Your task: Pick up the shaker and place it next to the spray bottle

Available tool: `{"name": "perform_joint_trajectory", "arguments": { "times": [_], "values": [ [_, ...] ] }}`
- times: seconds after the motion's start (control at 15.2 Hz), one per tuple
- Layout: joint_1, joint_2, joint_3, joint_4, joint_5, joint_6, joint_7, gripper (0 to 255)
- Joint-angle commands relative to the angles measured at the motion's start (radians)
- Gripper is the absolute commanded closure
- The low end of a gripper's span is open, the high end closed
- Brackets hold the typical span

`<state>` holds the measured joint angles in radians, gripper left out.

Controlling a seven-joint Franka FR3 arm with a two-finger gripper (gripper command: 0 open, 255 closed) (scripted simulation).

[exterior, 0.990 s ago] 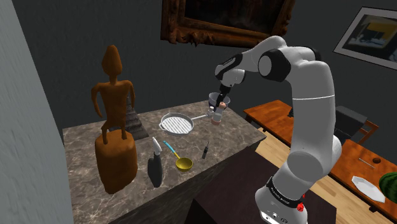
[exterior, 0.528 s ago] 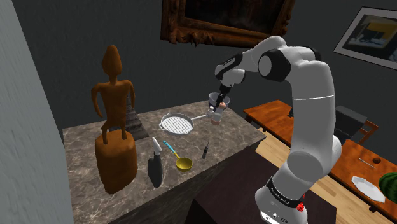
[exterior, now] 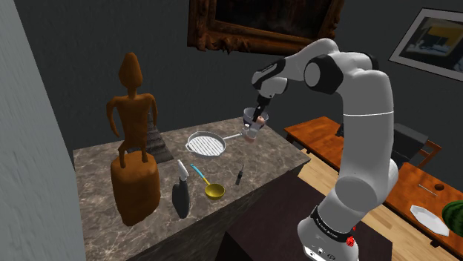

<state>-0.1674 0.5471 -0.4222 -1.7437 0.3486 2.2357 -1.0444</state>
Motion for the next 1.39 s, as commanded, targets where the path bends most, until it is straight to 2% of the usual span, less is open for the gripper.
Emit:
{"name": "perform_joint_trajectory", "arguments": {
  "times": [0.0, 1.32],
  "values": [
    [0.002, -0.013, -0.005, 0.007, -0.008, -0.019, 0.005, 255],
    [0.024, -0.133, -0.045, 0.108, -0.083, -0.227, 0.061, 255]
  ]
}}
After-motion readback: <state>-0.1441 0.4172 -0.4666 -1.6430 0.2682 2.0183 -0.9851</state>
